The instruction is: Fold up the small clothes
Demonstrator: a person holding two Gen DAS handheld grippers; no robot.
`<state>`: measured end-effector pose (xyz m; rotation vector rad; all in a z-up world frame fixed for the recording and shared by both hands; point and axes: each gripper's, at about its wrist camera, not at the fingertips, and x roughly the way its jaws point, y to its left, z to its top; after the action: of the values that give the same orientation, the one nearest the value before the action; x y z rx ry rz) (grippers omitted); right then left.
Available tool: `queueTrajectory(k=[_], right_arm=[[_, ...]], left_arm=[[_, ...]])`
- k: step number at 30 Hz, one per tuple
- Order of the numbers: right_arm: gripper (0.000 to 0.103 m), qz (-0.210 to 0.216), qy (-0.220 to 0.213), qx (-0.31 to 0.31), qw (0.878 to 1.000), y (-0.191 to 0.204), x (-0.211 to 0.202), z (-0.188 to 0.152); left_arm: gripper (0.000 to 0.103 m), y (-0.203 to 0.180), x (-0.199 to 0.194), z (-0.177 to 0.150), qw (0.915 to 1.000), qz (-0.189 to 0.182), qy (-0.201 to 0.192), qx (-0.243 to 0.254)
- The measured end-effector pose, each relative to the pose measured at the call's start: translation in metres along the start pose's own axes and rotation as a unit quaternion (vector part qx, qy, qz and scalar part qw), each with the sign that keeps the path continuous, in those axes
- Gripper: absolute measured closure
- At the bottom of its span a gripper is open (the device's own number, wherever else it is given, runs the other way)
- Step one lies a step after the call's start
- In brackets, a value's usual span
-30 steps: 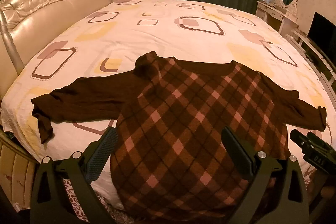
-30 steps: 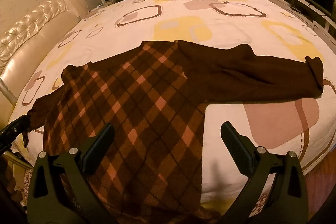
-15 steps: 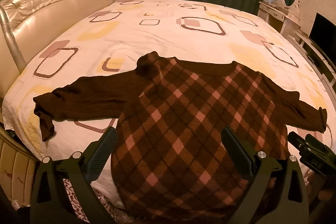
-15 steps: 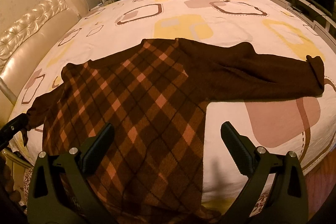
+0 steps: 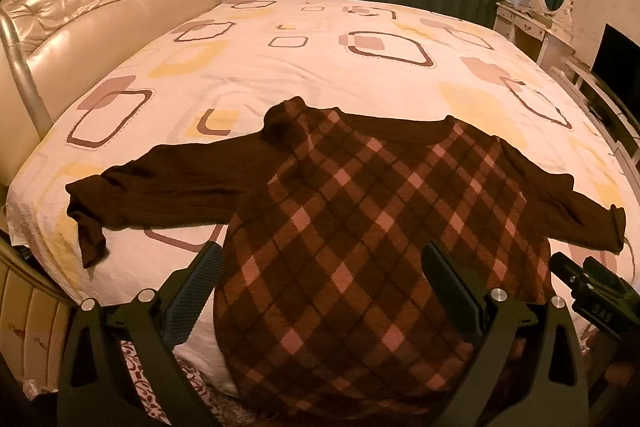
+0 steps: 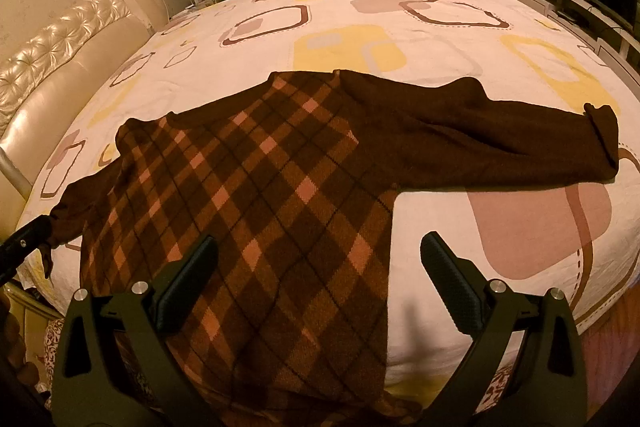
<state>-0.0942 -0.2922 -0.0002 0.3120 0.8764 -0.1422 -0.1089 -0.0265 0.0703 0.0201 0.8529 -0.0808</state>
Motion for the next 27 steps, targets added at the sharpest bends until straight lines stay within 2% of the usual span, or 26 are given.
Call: queueTrajectory(k=[27], right_arm=[[0.002, -0.001, 0.002, 0.000, 1.000, 0.0006, 0.0010, -0.0010]], left_arm=[[0.004, 0.0009, 0.0019, -0.0027, 1.0000, 0.003, 0.004, -0.002]])
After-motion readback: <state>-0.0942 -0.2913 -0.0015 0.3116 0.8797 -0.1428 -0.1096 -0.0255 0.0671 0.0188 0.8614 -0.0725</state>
